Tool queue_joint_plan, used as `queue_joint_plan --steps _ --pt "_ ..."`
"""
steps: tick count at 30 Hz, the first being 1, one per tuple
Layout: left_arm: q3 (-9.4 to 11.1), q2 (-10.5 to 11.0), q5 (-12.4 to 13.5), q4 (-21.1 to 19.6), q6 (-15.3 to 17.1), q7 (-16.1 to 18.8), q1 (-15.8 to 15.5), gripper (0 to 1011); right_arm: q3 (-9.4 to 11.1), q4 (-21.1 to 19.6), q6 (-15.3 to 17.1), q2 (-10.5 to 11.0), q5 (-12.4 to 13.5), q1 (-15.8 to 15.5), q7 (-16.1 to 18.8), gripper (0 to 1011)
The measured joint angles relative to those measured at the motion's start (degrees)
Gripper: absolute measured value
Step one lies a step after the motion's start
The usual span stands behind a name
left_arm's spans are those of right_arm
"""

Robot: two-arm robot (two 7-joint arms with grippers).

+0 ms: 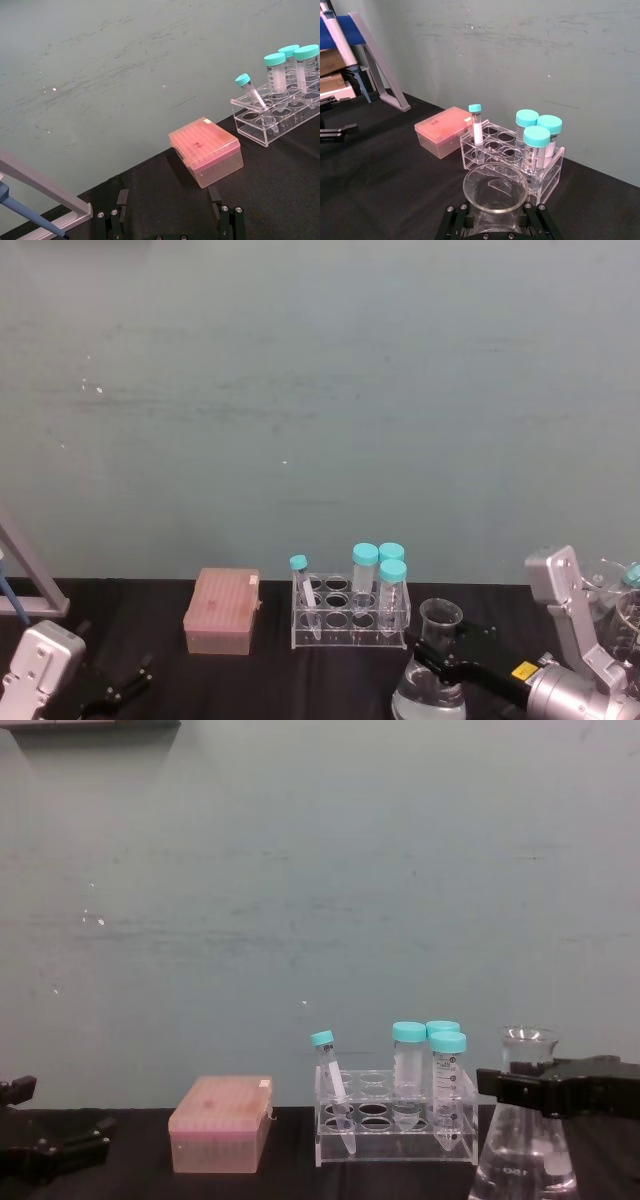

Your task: Pick up the beaker with the right gripper, shake it three times, and then put it down.

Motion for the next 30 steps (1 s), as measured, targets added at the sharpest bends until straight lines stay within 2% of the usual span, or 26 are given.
queue_joint_plan --steps 30 --pt "0.0 0.0 0.0 0.0 0.0 0.0 0.0 1000 -1.0 2.7 -0.3 -1.0 -0.1 1.4 0.6 456"
